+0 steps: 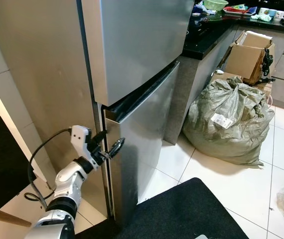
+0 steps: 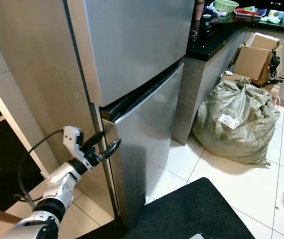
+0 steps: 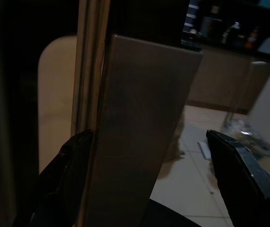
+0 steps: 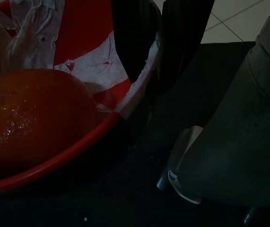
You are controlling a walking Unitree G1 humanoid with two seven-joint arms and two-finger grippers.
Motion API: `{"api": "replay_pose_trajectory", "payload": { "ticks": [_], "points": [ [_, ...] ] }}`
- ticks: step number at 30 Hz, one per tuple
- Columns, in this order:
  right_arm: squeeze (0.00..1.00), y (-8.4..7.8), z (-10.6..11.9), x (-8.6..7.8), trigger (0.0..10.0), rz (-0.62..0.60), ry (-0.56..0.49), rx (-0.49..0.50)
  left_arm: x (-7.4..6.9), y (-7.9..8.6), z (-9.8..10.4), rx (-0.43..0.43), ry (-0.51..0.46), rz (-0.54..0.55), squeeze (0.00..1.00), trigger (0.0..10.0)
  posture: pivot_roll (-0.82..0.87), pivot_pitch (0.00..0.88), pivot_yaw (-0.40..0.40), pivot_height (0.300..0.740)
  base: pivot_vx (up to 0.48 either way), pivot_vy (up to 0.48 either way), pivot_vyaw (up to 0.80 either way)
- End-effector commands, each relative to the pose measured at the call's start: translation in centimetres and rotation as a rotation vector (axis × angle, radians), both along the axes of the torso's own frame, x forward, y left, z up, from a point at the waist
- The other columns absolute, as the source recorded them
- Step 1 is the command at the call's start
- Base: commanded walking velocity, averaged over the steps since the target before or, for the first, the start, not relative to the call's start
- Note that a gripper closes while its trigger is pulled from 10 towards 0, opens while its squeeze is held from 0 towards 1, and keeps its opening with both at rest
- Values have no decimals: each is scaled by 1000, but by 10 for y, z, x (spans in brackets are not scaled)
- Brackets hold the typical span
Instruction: Restocking fridge
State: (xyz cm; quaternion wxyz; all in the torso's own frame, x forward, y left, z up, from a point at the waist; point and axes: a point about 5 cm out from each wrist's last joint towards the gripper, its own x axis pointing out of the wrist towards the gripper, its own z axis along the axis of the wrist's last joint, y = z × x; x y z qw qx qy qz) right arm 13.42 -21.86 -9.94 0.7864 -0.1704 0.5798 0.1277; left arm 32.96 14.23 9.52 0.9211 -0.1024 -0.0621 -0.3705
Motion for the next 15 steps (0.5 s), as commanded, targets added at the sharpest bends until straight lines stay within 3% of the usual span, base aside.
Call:
{"api": "replay_pose_trajectory", "payload": {
  "ticks": [1, 5, 10, 13, 15],
  "points": [
    [0, 1, -1, -3, 10000, 0, 5, 2, -1, -13, 1, 18, -7, -61, 0, 10000, -48, 0, -4, 740, 0, 0, 0],
    [0, 1, -1, -3, 10000, 0, 6, 5, -2, -20, 2, 12, -16, -91, 0, 10000, -47, 0, -4, 740, 0, 0, 0],
    [0, 2, -1, -3, 10000, 2, 8, 7, -16, -55, 1, -45, -22, -273, 0, 10000, -44, 0, -4, 740, 0, 0, 0],
    [0, 2, -1, -3, 10000, 2, 8, 7, -18, -59, 1, -53, -22, -296, 0, 10000, -44, 0, -4, 740, 0, 0, 0],
    [0, 2, -1, -3, 10000, 3, 8, 8, -29, -75, -3, -57, -9, -403, 0, 10000, -46, 0, -3, 740, 0, 0, 0]
  ]
}}
